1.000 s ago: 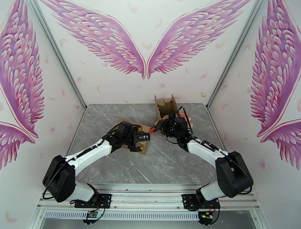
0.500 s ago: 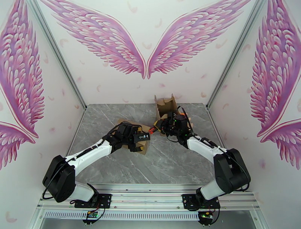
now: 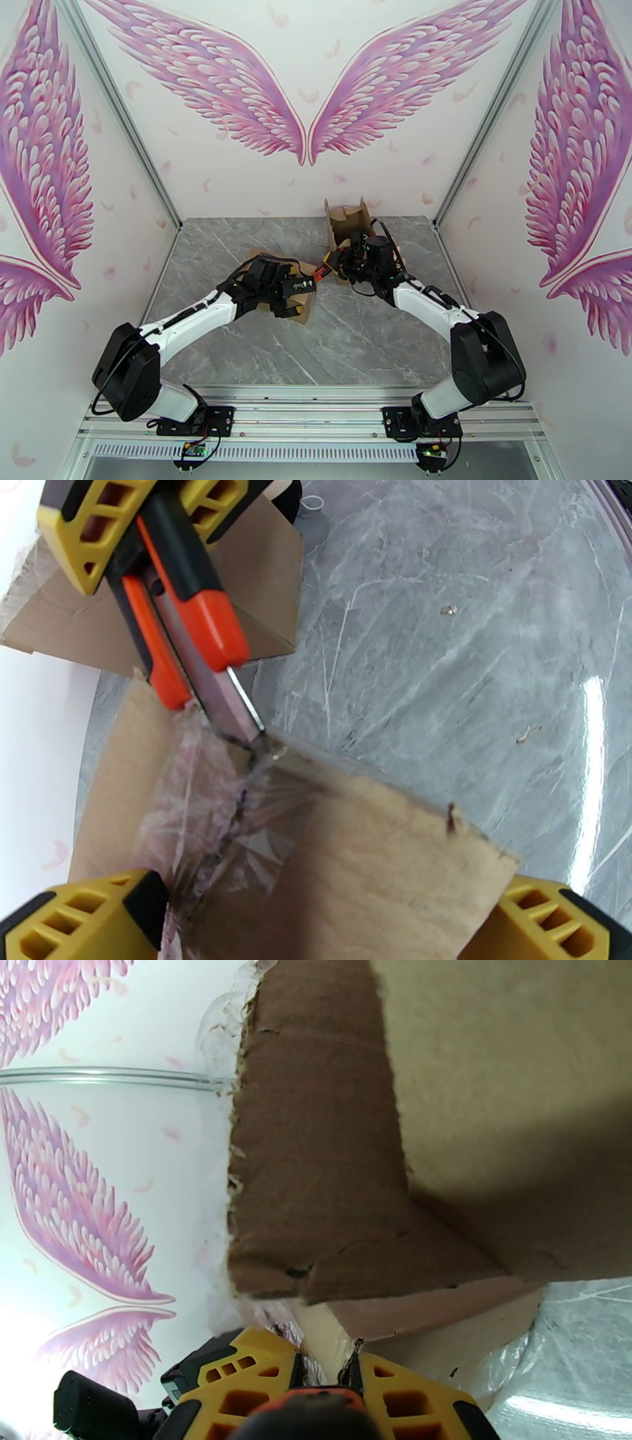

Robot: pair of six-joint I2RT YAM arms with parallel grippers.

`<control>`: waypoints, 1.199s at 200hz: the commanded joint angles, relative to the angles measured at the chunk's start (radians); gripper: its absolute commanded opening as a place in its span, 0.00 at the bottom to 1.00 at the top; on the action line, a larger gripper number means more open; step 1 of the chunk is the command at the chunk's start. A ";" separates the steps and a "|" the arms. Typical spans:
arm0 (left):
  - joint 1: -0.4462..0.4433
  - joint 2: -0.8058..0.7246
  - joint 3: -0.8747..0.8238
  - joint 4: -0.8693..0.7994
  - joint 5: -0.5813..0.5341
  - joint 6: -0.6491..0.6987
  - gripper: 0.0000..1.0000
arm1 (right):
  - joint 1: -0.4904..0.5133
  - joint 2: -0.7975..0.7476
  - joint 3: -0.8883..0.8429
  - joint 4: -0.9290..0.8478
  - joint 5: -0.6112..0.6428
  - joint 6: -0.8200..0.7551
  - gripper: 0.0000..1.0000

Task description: Unpack the express box

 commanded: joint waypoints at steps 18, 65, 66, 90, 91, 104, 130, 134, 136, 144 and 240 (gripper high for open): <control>0.042 0.065 0.059 0.168 -0.337 -0.106 0.95 | 0.040 -0.044 -0.066 -0.132 -0.209 0.037 0.00; 0.052 0.072 0.062 0.169 -0.370 -0.192 0.92 | 0.030 -0.083 -0.181 0.047 -0.156 0.223 0.00; 0.052 0.073 0.062 0.169 -0.370 -0.192 0.92 | 0.030 -0.084 -0.183 0.052 -0.154 0.229 0.00; 0.053 0.086 0.073 0.165 -0.399 -0.222 0.91 | 0.030 -0.117 -0.224 0.096 -0.116 0.304 0.00; 0.053 0.086 0.074 0.164 -0.401 -0.224 0.91 | 0.030 -0.119 -0.224 0.094 -0.113 0.305 0.00; 0.056 0.092 0.079 0.158 -0.414 -0.233 0.91 | 0.030 -0.148 -0.230 0.069 -0.087 0.307 0.00; 0.061 0.099 0.083 0.152 -0.427 -0.243 0.91 | 0.030 -0.195 -0.215 -0.010 -0.054 0.275 0.00; 0.064 0.100 0.085 0.152 -0.428 -0.247 0.91 | 0.029 -0.201 -0.211 -0.027 -0.047 0.267 0.00; 0.064 0.101 0.086 0.152 -0.427 -0.250 0.91 | 0.029 -0.204 -0.211 -0.034 -0.044 0.264 0.00; 0.066 0.102 0.089 0.149 -0.430 -0.257 0.90 | 0.029 -0.218 -0.211 -0.055 -0.026 0.252 0.00; 0.049 0.022 0.023 0.064 -0.166 -0.161 0.89 | 0.047 -0.267 -0.196 -0.029 0.195 0.121 0.00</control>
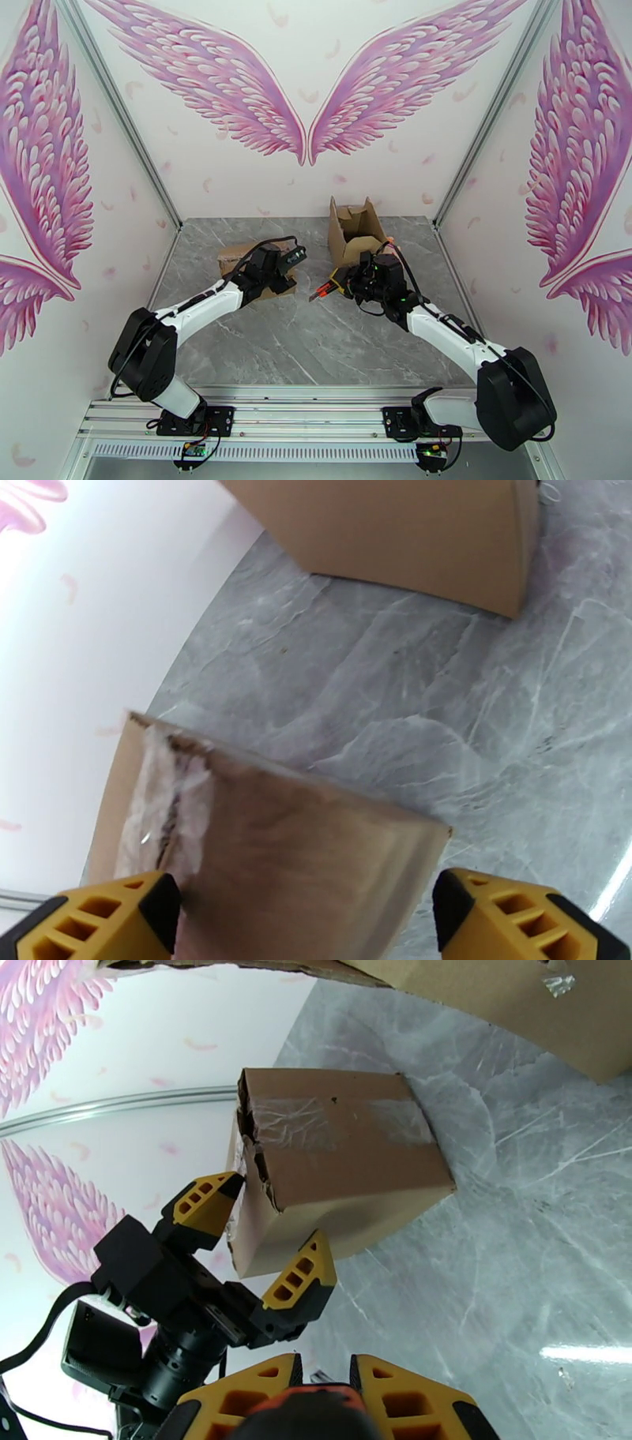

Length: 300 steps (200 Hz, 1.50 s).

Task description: Unpack the express box

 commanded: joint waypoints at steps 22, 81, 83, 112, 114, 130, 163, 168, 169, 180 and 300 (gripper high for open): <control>0.007 -0.114 -0.051 -0.120 0.230 0.094 0.89 | 0.038 -0.024 0.012 0.103 0.183 -0.092 0.00; 0.062 -0.226 -0.051 -0.234 0.469 0.119 0.88 | 0.075 0.098 0.078 0.274 0.294 -0.135 0.00; 0.062 -0.230 -0.051 -0.233 0.462 0.118 0.88 | 0.076 0.104 0.082 0.280 0.295 -0.139 0.00; 0.098 -0.259 -0.051 -0.223 0.333 0.080 0.95 | 0.076 0.209 0.154 0.376 0.292 -0.176 0.00; 0.101 -0.260 -0.051 -0.222 0.324 0.076 0.96 | 0.076 0.216 0.160 0.380 0.293 -0.176 0.00; 0.137 -0.258 -0.048 -0.195 0.243 0.001 0.99 | 0.076 0.277 0.211 0.410 0.288 -0.194 0.00; 0.225 -0.224 0.016 -0.215 0.188 -0.176 0.99 | 0.076 0.390 0.310 0.426 0.276 -0.210 0.00; 0.236 -0.216 0.027 -0.223 0.192 -0.197 0.99 | 0.076 0.404 0.323 0.430 0.272 -0.211 0.00; 0.238 -0.215 0.030 -0.225 0.194 -0.199 0.99 | 0.076 0.408 0.327 0.430 0.271 -0.210 0.00; 0.255 -0.205 0.045 -0.238 0.198 -0.221 0.99 | 0.075 0.442 0.356 0.439 0.259 -0.204 0.00; 0.340 -0.080 0.121 -0.266 0.155 -0.183 0.99 | 0.084 0.634 0.453 0.699 0.133 -0.039 0.00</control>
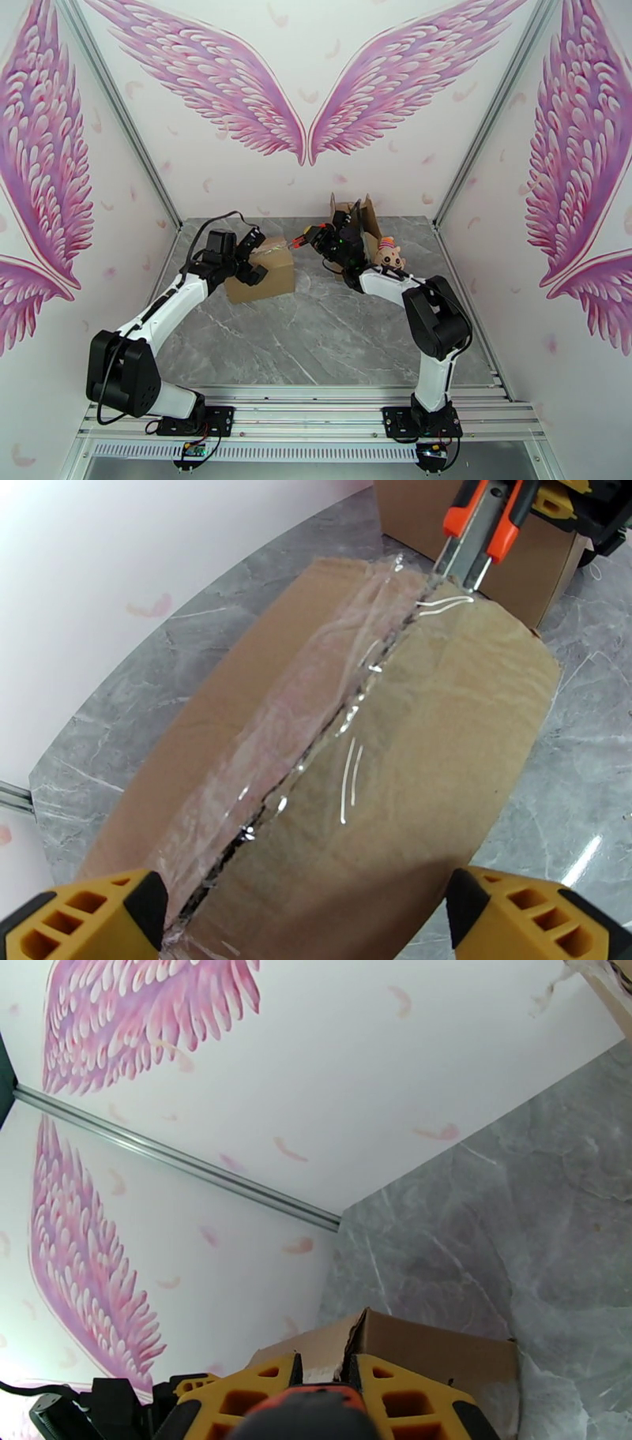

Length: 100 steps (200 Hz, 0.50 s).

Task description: Unpack the express box

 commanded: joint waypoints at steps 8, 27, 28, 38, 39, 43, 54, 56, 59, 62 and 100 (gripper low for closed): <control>0.029 0.031 0.068 -0.039 -0.052 -0.012 0.99 | 0.006 0.012 -0.001 0.127 -0.062 0.091 0.00; 0.042 0.026 0.085 -0.049 -0.046 -0.027 0.99 | 0.006 -0.037 -0.009 0.003 -0.034 0.040 0.00; 0.043 0.026 0.086 -0.049 -0.045 -0.027 0.99 | 0.007 -0.040 -0.008 -0.010 -0.031 0.034 0.00; 0.049 0.024 0.090 -0.052 -0.047 -0.025 0.99 | 0.010 -0.078 -0.009 -0.089 0.000 -0.025 0.00; 0.050 0.024 0.090 -0.052 -0.047 -0.024 0.99 | 0.009 -0.082 -0.010 -0.097 0.003 -0.030 0.00; 0.052 0.025 0.091 -0.053 -0.049 -0.024 0.99 | 0.010 -0.097 -0.011 -0.127 0.019 -0.047 0.00; 0.055 0.026 0.093 -0.057 -0.052 -0.022 0.99 | 0.010 -0.136 -0.015 -0.209 0.067 -0.077 0.00; 0.057 0.026 0.093 -0.058 -0.051 -0.021 0.99 | 0.010 -0.143 -0.015 -0.218 0.074 -0.085 0.00; 0.057 0.026 0.093 -0.060 -0.049 -0.020 0.99 | 0.011 -0.152 -0.018 -0.230 0.080 -0.094 0.00; 0.057 0.026 0.092 -0.061 -0.049 -0.020 0.99 | 0.010 -0.160 -0.020 -0.241 0.090 -0.103 0.00; 0.059 0.001 0.080 -0.048 -0.049 -0.028 0.99 | 0.017 -0.236 -0.040 -0.286 0.112 -0.141 0.01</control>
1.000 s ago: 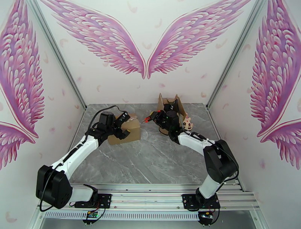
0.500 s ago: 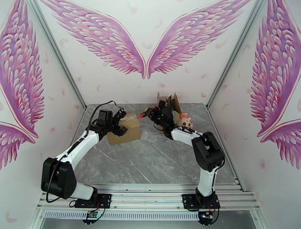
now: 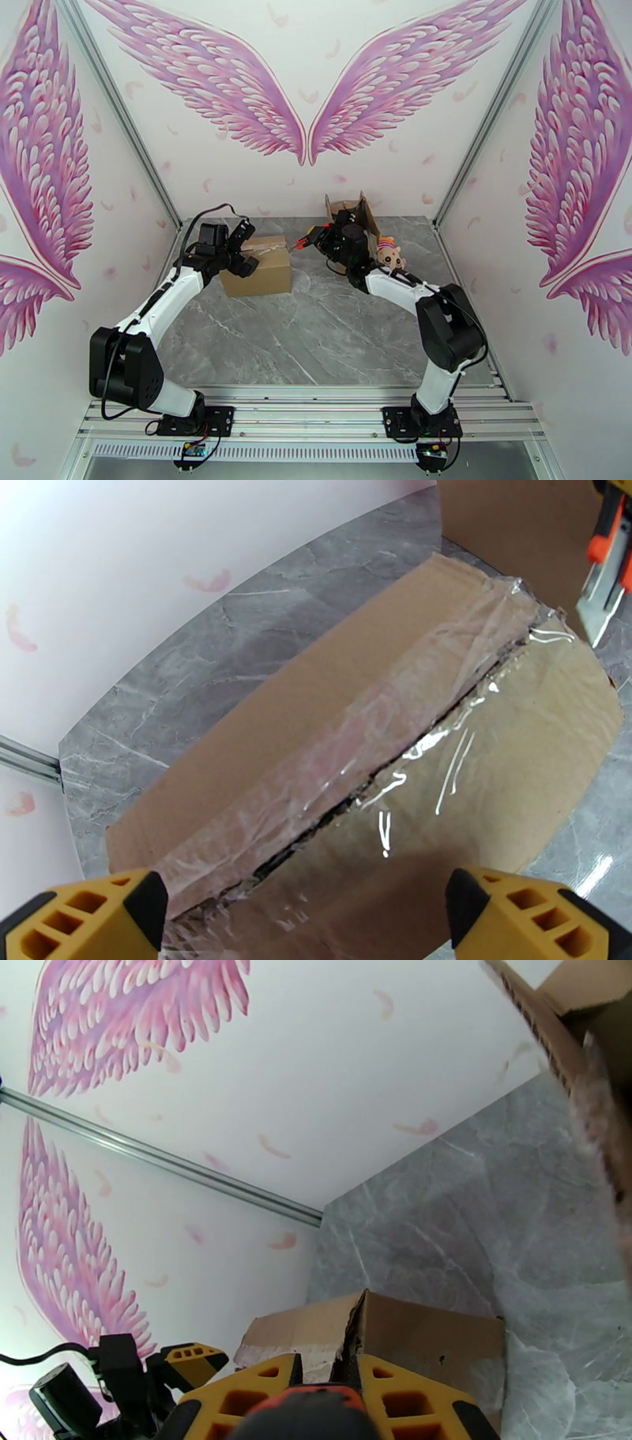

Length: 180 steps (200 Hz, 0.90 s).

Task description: Unpack the express box

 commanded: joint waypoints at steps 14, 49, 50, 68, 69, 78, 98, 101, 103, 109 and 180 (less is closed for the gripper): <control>0.006 -0.020 0.033 -0.012 -0.015 -0.018 0.99 | 0.027 -0.088 -0.009 -0.057 0.011 -0.076 0.01; 0.017 0.011 0.111 -0.044 -0.027 -0.028 0.99 | 0.089 -0.202 -0.037 -0.163 0.016 -0.140 0.01; 0.017 0.013 0.114 -0.046 -0.026 -0.029 0.99 | 0.090 -0.207 -0.041 -0.167 0.018 -0.140 0.01; 0.018 0.040 0.143 -0.066 -0.021 -0.025 0.99 | 0.109 -0.296 -0.127 -0.229 0.059 -0.133 0.00; 0.018 0.041 0.144 -0.067 -0.021 -0.025 0.99 | 0.109 -0.302 -0.134 -0.232 0.061 -0.132 0.00; 0.020 0.050 0.152 -0.069 -0.021 -0.020 0.99 | 0.112 -0.346 -0.193 -0.252 0.076 -0.118 0.00; 0.021 0.071 0.162 -0.062 -0.026 0.019 0.99 | 0.123 -0.434 -0.319 -0.307 0.103 -0.088 0.00; 0.021 0.076 0.166 -0.060 -0.028 0.024 0.99 | 0.123 -0.445 -0.338 -0.315 0.109 -0.084 0.00; 0.022 0.079 0.170 -0.061 -0.030 0.029 0.99 | 0.124 -0.450 -0.348 -0.320 0.113 -0.080 0.00; 0.024 0.095 0.185 -0.067 -0.031 0.039 0.99 | 0.123 -0.466 -0.390 -0.331 0.125 -0.065 0.00; 0.066 0.371 0.559 -0.312 0.085 -0.093 0.99 | 0.064 -0.317 -0.680 -0.044 0.103 0.145 0.00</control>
